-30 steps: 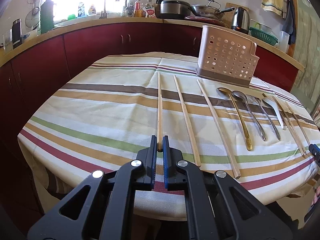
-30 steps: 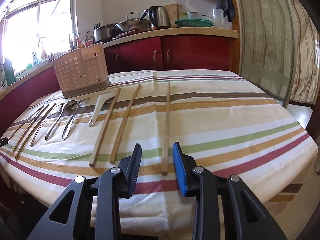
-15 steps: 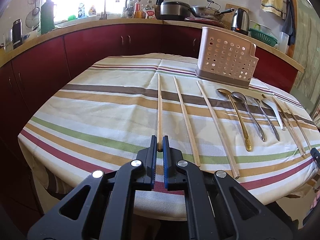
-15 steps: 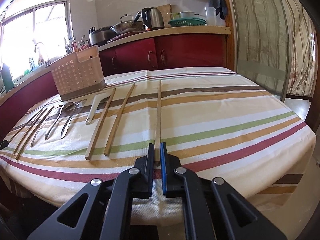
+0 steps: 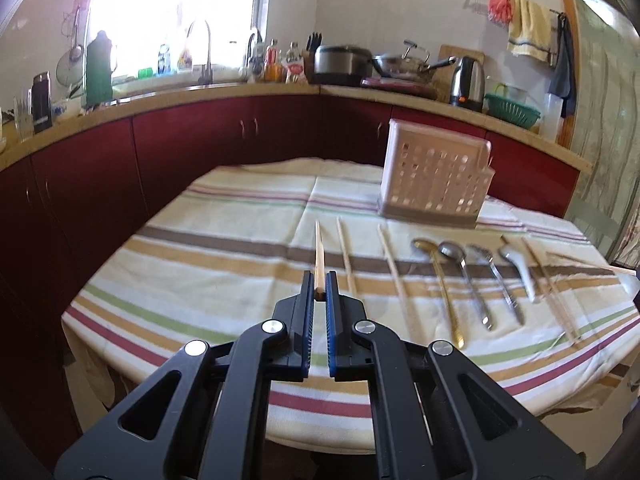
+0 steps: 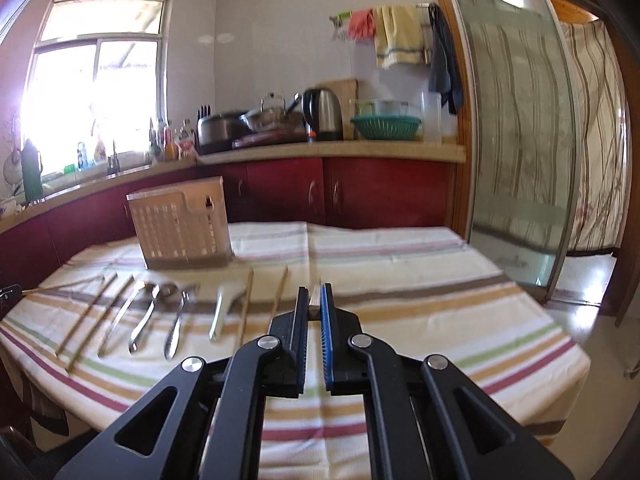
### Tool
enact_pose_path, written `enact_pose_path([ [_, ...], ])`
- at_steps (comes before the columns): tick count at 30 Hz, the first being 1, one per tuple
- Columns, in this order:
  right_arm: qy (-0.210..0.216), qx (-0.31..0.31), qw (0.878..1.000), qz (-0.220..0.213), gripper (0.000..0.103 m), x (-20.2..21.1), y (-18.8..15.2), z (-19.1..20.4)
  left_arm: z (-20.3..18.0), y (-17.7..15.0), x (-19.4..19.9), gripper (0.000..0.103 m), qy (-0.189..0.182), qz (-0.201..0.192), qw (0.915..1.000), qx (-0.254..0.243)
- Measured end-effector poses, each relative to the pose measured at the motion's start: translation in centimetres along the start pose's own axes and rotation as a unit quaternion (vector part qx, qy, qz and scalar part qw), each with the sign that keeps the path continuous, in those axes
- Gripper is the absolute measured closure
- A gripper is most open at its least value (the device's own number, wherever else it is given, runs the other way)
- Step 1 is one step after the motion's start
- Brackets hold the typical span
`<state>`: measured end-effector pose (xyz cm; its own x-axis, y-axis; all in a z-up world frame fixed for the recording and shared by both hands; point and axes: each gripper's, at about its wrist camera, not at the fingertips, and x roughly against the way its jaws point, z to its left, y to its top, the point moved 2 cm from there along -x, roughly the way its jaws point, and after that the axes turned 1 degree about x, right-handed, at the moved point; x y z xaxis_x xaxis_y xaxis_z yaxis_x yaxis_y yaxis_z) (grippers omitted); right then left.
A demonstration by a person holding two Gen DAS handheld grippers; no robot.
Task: Organize utensils
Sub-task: 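Lift both held chopsticks and carry them over the beige caddy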
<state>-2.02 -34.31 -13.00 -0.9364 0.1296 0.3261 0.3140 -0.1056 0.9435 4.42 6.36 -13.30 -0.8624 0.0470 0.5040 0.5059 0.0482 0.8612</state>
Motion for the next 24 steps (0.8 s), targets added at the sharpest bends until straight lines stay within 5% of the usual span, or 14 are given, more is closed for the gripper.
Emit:
enact_pose_path([
  [14,0.019,0.0,0.999,-0.042,0.096,0.0,4.6,0.6,-0.1,5.0,4.3,0.097,-0.013,-0.06,0.9981,0.002],
  [24,0.038,-0.005,0.998,-0.045,0.096,-3.2,7.8,1.3,0.3,8.8,2.4,0.097,-0.012,-0.083,0.9964,-0.005],
])
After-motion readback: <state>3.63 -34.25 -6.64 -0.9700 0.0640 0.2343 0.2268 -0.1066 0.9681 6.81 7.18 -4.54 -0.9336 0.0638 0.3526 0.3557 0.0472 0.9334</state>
